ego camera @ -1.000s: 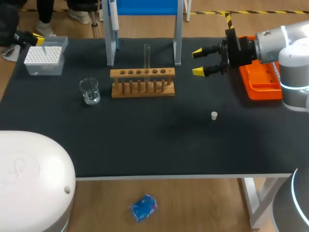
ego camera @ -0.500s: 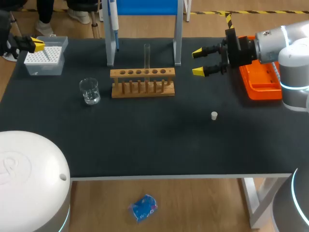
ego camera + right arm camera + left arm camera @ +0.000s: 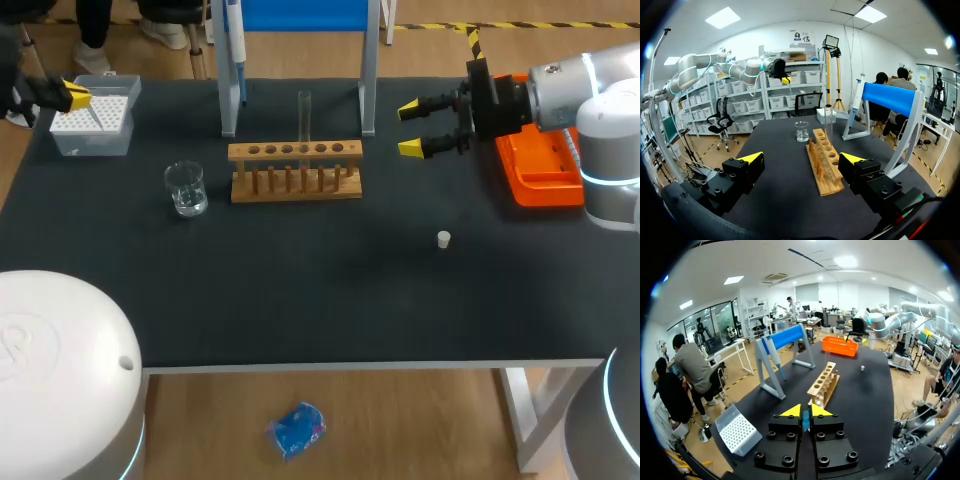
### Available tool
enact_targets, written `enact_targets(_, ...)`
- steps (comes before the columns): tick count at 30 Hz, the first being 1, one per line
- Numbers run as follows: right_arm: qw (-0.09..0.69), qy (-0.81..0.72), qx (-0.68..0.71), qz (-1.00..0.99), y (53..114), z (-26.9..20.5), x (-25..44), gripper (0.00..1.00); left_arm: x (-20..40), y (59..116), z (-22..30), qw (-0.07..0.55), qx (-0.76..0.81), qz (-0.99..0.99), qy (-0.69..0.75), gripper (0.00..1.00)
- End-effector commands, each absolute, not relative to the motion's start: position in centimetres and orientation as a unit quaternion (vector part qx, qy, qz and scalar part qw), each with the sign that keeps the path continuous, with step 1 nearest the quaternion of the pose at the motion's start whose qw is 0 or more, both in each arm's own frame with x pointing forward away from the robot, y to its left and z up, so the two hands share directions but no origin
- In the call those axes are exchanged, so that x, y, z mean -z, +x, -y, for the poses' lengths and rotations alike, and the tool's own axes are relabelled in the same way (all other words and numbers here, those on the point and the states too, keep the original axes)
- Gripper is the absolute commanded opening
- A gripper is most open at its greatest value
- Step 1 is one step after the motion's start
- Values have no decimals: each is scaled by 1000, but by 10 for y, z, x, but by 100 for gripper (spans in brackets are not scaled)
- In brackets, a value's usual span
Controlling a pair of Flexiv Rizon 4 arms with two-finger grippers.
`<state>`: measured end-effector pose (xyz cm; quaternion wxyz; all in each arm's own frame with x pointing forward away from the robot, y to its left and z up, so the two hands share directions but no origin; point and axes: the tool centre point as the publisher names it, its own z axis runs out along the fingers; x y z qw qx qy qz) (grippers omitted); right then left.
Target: Invert the test tube, pick up the pipette, mount the tip to pipette, aspirate from beaker and dispense into the tube, eject the tip, return the pipette, and cap with the stopper.
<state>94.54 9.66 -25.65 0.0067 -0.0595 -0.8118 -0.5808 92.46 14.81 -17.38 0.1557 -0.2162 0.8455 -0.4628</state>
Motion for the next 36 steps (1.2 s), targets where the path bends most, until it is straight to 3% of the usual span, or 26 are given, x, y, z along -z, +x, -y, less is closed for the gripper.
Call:
enact_targets(1, 6, -60, 581, 812, 945, -96, 257, 100, 167, 904, -136, 147, 459, -853, -202, 0)
enact_targets(15, 6, -60, 581, 812, 945, -96, 257, 100, 163, 830, -73, 99, 460, -861, -192, 0)
enact_targets(36, 6, -60, 581, 812, 945, -96, 257, 100, 193, 824, 47, 16, 445, -889, -104, 0)
